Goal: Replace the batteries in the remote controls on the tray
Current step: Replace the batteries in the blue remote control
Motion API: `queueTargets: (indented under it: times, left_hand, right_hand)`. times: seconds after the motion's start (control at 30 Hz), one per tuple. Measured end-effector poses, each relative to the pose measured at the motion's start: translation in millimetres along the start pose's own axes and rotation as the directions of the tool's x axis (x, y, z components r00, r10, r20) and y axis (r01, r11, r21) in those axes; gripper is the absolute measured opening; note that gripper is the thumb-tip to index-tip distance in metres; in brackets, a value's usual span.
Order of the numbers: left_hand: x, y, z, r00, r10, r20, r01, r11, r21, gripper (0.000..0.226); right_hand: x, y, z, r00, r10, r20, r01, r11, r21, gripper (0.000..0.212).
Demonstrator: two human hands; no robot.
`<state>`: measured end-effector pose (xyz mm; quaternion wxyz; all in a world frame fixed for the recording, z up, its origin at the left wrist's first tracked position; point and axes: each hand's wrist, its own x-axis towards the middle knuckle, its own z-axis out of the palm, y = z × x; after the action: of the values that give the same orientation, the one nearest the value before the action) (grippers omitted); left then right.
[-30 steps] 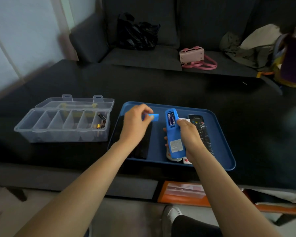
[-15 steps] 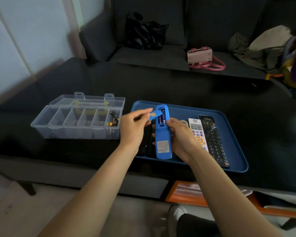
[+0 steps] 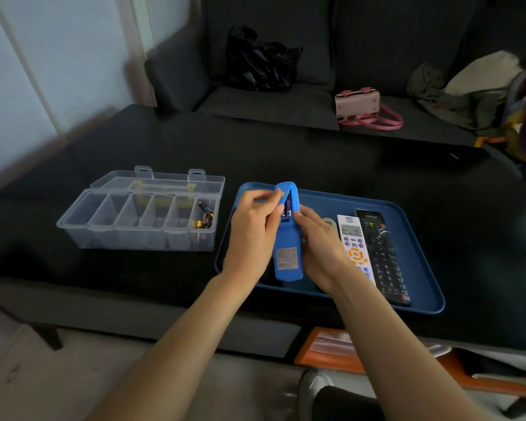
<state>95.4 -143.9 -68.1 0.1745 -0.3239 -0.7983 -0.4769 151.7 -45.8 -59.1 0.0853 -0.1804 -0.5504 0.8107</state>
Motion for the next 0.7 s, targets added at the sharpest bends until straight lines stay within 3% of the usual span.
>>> queueTargets:
  times: [0.7]
  left_hand:
    - [-8, 13, 14, 0.994, 0.037, -0.101, -0.035, 0.999, 0.026, 0.028]
  right_hand:
    - [1, -4, -7, 0.999, 0.005, 0.048, -0.008, 0.999, 0.051, 0.031]
